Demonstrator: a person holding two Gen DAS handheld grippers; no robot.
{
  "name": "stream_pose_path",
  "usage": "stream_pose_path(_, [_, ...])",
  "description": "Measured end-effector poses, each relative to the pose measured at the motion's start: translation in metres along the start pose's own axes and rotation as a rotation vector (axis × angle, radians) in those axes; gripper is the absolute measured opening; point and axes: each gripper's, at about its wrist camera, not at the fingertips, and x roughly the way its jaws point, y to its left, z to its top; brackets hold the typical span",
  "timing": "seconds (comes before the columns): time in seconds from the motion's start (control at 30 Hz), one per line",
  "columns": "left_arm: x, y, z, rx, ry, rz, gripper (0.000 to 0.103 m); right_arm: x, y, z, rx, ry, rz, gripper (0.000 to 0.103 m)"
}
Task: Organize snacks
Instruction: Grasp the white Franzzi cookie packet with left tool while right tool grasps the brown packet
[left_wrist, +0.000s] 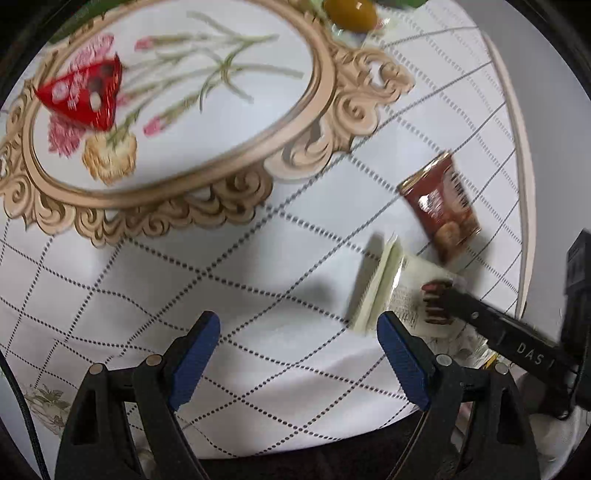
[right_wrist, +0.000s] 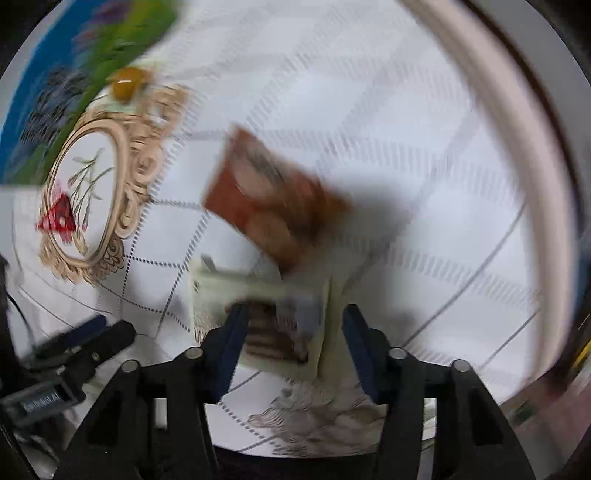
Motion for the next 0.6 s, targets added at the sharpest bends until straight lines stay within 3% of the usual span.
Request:
stream_pose_path(0.13, [0.006, 0.016, 0.001, -0.074, 0.030, -0.048, 0.087, 0.026, -0.003, -0.016, 0.068, 0.041, 0.154, 0.051])
stream_pose_path(0.2, [0.009, 0.025, 0.002, -0.127, 0.049, -0.080, 0.087, 0.040, 0.018, -0.020, 0.004, 0.113, 0.249, 0.051])
stream_pose_path(0.27, [0.011, 0.031, 0.002, -0.171, 0.061, -0.117, 0.087, 0.045, 0.031, -0.025, -0.049, 0.153, 0.278, 0.051])
stream_pose_path(0.4, [0.019, 0.025, 0.006, -0.217, 0.078, -0.186, 0.087, 0.016, 0.036, -0.026, -0.146, 0.044, 0.164, 0.067])
stream_pose_path(0.6, [0.045, -0.016, 0.031, -0.242, 0.145, -0.296, 0.087, -0.036, 0.007, -0.005, -0.137, -0.144, 0.041, 0.067])
